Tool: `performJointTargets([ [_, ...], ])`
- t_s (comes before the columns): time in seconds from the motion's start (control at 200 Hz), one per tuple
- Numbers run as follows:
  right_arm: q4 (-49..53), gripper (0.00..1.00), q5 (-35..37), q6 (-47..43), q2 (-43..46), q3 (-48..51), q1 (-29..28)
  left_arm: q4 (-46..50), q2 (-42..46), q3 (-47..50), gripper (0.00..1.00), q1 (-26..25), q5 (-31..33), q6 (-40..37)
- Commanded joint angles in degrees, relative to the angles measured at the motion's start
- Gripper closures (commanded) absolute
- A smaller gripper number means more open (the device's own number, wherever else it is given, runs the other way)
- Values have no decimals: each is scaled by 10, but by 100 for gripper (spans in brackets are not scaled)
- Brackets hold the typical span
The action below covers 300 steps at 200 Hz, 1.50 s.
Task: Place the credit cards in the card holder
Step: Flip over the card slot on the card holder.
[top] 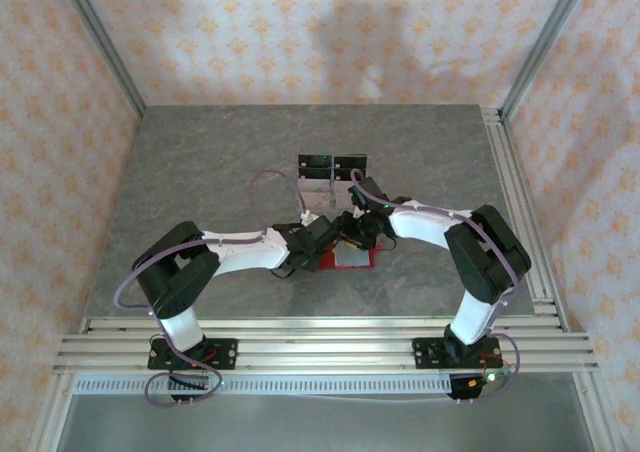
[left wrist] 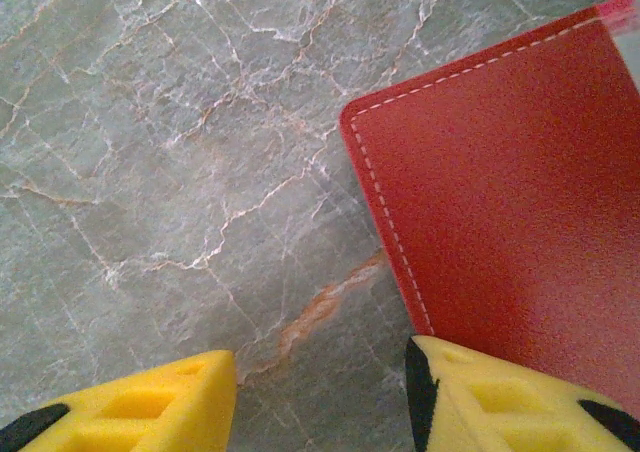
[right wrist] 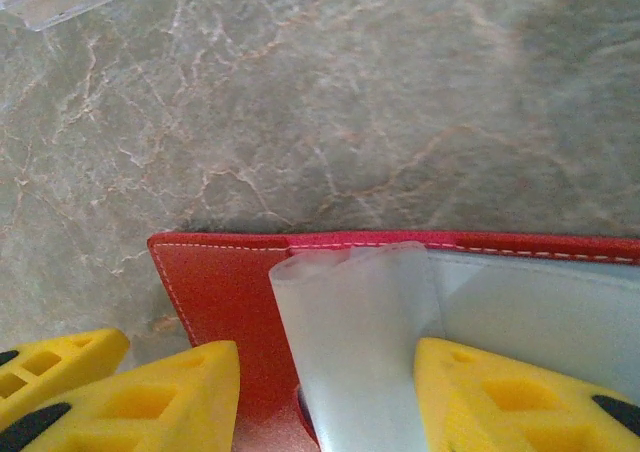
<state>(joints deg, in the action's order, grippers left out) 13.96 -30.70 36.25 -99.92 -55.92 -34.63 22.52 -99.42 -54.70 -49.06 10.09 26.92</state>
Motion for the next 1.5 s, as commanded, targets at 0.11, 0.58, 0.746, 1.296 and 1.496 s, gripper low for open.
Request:
performJointTargets([
  [0.11,10,51,-15,17,-34,-39,-24,7,4,13,52,-4,21,-2],
  [0.58,-7,51,-16,34,-35,-33,-28,-66,138,83,49,-4,-11,14],
  [0.746,-13,51,-21,38,-35,-31,-27,-120,145,92,46,-6,-63,11],
  [1.296,-17,51,-23,43,-34,-33,-27,-132,60,48,44,-31,-50,11],
  [1.496,-14,51,-23,44,-28,-35,-27,-125,41,40,44,-33,-43,6],
])
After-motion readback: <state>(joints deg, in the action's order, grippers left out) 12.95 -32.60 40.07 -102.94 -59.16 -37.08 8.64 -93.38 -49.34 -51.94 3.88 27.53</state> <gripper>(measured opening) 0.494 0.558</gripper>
